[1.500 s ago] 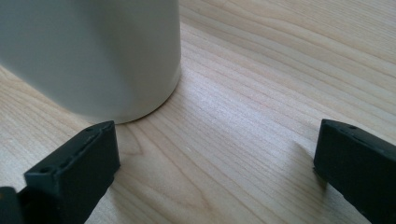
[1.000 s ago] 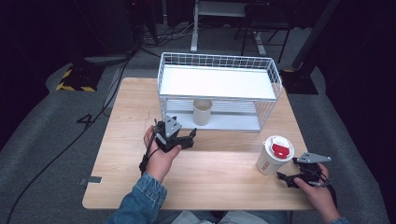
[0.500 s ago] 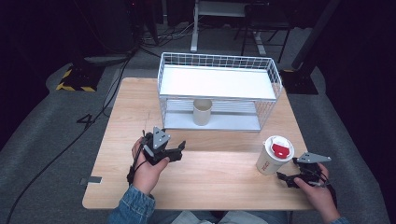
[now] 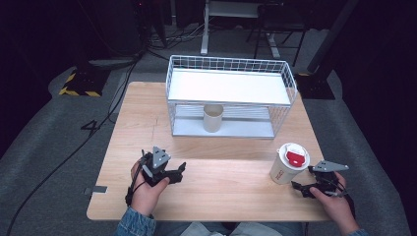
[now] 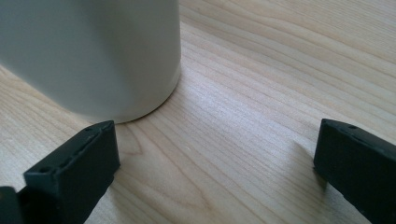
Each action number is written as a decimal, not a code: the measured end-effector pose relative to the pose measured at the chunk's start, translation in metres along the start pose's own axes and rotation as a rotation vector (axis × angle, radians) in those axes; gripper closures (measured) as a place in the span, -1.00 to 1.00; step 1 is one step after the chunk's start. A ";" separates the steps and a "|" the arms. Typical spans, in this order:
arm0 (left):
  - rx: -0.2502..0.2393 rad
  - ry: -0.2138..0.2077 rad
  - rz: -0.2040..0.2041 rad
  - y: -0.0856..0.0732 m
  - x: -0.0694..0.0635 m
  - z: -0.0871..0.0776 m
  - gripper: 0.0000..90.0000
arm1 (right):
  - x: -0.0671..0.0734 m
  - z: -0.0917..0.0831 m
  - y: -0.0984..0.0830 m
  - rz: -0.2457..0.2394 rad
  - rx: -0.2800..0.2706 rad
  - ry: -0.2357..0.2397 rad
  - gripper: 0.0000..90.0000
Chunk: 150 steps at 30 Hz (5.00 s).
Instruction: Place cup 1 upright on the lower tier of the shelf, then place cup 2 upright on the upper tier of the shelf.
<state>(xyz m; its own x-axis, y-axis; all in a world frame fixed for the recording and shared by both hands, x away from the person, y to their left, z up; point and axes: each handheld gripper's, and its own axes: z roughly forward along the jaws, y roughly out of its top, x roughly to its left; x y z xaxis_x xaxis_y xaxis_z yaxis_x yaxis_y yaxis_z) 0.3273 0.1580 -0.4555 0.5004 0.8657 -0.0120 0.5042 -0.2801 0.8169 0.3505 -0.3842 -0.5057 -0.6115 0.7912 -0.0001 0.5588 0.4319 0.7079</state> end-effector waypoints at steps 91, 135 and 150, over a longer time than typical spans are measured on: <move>0.230 -0.023 -0.001 -0.046 0.001 0.023 -1.00 | 0.011 -0.050 0.013 -0.021 -0.122 0.014 -0.96; 0.229 -0.030 0.007 -0.049 0.001 0.017 -1.00 | 0.039 -0.004 0.040 0.067 -0.372 0.160 -0.86; 0.229 -0.030 0.007 -0.049 0.001 0.017 -1.00 | 0.041 -0.001 0.039 0.026 -0.364 0.115 -0.73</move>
<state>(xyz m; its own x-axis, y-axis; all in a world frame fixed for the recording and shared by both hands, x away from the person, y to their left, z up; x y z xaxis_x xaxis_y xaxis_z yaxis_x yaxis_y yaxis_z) 0.3153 0.1655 -0.5059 0.5233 0.8517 -0.0269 0.6457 -0.3758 0.6647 0.3469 -0.3346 -0.4773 -0.6705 0.7369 0.0856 0.3519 0.2144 0.9111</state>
